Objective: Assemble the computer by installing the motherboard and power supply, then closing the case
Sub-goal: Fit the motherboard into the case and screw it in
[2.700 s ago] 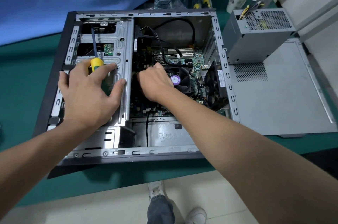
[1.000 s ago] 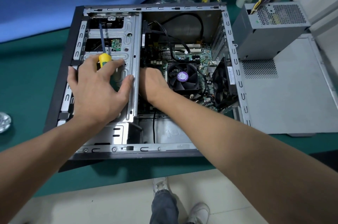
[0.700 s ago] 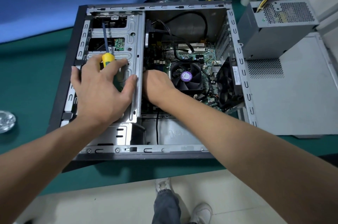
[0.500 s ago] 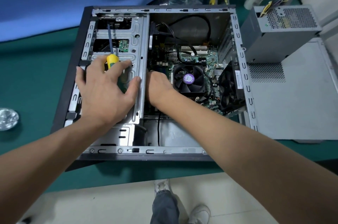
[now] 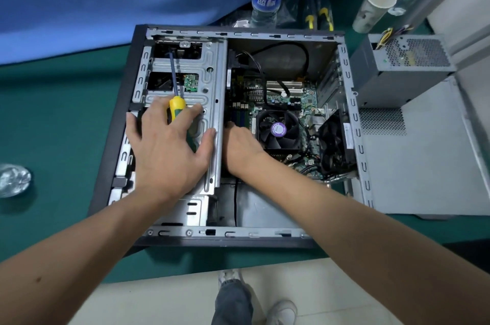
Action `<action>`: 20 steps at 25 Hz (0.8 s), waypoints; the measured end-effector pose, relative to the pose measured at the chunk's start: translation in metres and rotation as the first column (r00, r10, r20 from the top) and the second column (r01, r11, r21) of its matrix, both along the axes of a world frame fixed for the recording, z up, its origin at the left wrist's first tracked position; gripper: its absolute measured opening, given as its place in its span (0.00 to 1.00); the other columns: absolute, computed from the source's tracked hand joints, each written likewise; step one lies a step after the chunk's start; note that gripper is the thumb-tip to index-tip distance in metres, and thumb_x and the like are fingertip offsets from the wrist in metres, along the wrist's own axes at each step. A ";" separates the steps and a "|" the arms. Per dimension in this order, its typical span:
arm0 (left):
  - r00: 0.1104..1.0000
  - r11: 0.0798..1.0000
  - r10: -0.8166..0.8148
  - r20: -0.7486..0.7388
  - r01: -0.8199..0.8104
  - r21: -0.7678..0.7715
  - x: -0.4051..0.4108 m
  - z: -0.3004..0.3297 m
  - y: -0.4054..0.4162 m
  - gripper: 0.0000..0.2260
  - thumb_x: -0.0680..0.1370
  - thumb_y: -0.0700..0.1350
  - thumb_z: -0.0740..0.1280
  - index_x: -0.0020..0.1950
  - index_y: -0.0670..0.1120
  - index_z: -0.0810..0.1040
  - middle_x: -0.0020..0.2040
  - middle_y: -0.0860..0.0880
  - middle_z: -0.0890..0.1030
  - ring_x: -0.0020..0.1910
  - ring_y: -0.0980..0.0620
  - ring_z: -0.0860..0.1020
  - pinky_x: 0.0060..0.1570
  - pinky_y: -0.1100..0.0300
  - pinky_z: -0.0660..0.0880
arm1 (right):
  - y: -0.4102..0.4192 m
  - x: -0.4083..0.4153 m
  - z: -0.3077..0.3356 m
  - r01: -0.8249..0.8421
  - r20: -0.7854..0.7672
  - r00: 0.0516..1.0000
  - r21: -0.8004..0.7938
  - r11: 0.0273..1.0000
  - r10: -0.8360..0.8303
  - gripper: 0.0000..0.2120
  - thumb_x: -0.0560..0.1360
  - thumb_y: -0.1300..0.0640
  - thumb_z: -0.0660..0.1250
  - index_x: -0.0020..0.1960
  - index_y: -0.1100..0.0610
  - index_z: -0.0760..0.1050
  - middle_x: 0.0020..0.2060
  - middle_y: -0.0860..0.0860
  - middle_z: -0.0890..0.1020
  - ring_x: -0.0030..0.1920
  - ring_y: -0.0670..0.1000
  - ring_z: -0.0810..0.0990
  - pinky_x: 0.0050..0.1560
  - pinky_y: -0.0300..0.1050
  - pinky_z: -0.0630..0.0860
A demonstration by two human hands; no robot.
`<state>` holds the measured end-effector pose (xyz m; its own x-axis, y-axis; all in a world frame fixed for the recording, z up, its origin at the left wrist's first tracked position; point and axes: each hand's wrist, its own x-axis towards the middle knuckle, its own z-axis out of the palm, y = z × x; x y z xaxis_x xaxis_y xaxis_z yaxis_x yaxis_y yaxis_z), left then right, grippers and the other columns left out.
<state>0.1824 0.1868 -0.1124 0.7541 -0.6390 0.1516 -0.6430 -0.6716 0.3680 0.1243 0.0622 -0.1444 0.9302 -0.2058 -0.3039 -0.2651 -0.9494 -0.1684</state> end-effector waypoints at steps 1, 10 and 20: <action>1.000 1.000 0.005 -0.008 -0.005 0.005 -0.001 0.001 0.000 0.22 0.75 0.61 0.62 0.66 0.55 0.77 0.65 0.44 0.70 0.70 0.44 0.67 0.74 0.37 0.46 | -0.001 -0.001 0.001 -0.004 -0.034 0.999 -0.017 1.000 0.004 0.21 0.81 0.61 0.56 0.74 0.57 0.65 0.65 0.54 0.74 0.64 0.55 0.72 0.60 0.47 0.70; 0.998 0.999 0.011 -0.066 -0.007 0.054 -0.002 0.006 0.000 0.21 0.76 0.60 0.60 0.66 0.56 0.76 0.72 0.46 0.66 0.77 0.44 0.59 0.74 0.38 0.44 | -0.050 -0.032 0.050 0.215 0.141 0.965 0.065 0.974 -0.222 0.06 0.81 0.60 0.60 0.55 0.60 0.73 0.51 0.56 0.78 0.54 0.57 0.74 0.52 0.51 0.73; 0.995 0.996 0.018 -0.098 -0.010 0.086 -0.001 0.008 -0.002 0.22 0.76 0.61 0.59 0.67 0.56 0.75 0.73 0.46 0.64 0.77 0.44 0.57 0.74 0.36 0.45 | -0.105 -0.003 0.057 0.260 -0.115 0.954 -0.132 0.957 -0.275 0.12 0.74 0.69 0.62 0.56 0.62 0.75 0.52 0.58 0.81 0.59 0.58 0.72 0.54 0.52 0.74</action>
